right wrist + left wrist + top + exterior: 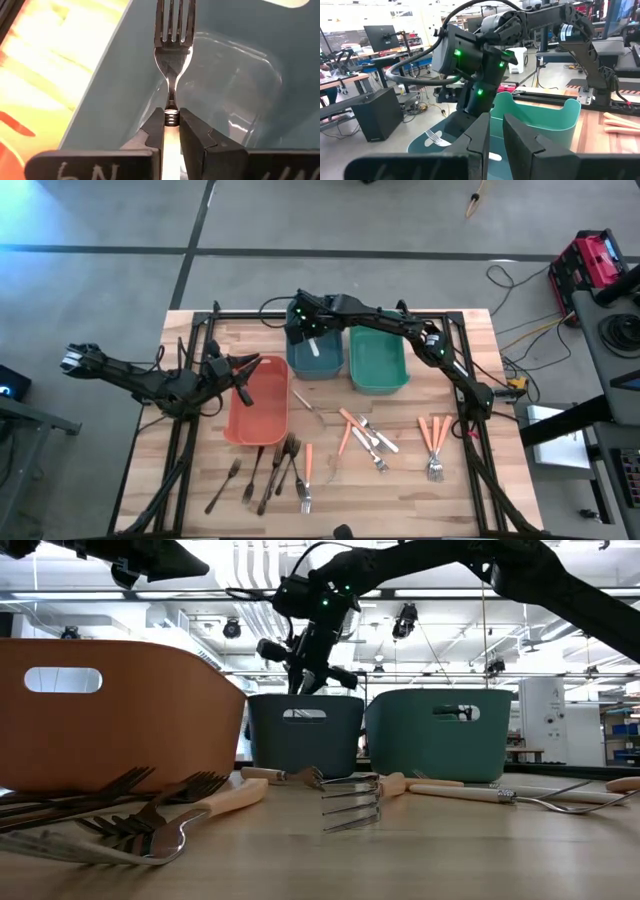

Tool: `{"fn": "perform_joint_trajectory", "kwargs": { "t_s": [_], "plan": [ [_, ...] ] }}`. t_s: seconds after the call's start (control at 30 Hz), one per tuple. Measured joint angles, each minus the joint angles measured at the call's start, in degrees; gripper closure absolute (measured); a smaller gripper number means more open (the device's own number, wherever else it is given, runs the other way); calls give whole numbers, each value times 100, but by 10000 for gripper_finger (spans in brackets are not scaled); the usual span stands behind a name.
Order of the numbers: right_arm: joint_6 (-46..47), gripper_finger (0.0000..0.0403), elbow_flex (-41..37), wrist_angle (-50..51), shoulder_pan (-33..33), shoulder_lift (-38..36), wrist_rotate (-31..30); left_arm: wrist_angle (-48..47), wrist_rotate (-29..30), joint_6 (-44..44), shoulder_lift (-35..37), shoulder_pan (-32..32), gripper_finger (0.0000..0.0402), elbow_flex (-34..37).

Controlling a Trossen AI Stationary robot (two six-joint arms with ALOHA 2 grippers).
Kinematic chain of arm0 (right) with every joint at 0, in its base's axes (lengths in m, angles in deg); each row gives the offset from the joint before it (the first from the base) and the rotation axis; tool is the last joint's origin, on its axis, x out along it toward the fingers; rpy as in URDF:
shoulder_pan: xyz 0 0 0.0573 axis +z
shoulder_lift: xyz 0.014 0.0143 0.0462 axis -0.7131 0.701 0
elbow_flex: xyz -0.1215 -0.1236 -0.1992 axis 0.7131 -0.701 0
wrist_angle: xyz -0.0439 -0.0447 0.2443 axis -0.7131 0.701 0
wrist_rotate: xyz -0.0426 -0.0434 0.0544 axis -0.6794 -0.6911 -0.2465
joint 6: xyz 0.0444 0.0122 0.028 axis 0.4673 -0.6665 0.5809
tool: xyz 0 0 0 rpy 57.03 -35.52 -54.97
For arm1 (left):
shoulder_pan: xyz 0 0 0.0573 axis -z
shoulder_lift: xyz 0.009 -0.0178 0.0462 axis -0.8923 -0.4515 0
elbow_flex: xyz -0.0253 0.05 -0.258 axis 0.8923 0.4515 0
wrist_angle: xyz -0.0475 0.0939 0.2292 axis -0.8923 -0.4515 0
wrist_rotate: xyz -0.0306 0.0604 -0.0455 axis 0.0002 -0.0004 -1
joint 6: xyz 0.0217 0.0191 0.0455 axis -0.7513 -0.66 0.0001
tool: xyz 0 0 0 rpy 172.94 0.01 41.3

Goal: Sort silverware by color (type)
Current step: Put the white fork into the blue bin

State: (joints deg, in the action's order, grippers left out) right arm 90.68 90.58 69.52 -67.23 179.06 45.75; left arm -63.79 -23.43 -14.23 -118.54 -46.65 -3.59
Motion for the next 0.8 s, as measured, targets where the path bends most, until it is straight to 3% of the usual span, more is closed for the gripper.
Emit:
{"fn": "perform_joint_trajectory", "kwargs": {
  "t_s": [0.3,0.8],
  "plan": [
    [538,374,-102,-161,-13,189,-6,2,0,20,0,0,365,0],
    [607,374,-183,-152,98,251,-6,4,-2,22,0,0,365,0]
  ]
}}
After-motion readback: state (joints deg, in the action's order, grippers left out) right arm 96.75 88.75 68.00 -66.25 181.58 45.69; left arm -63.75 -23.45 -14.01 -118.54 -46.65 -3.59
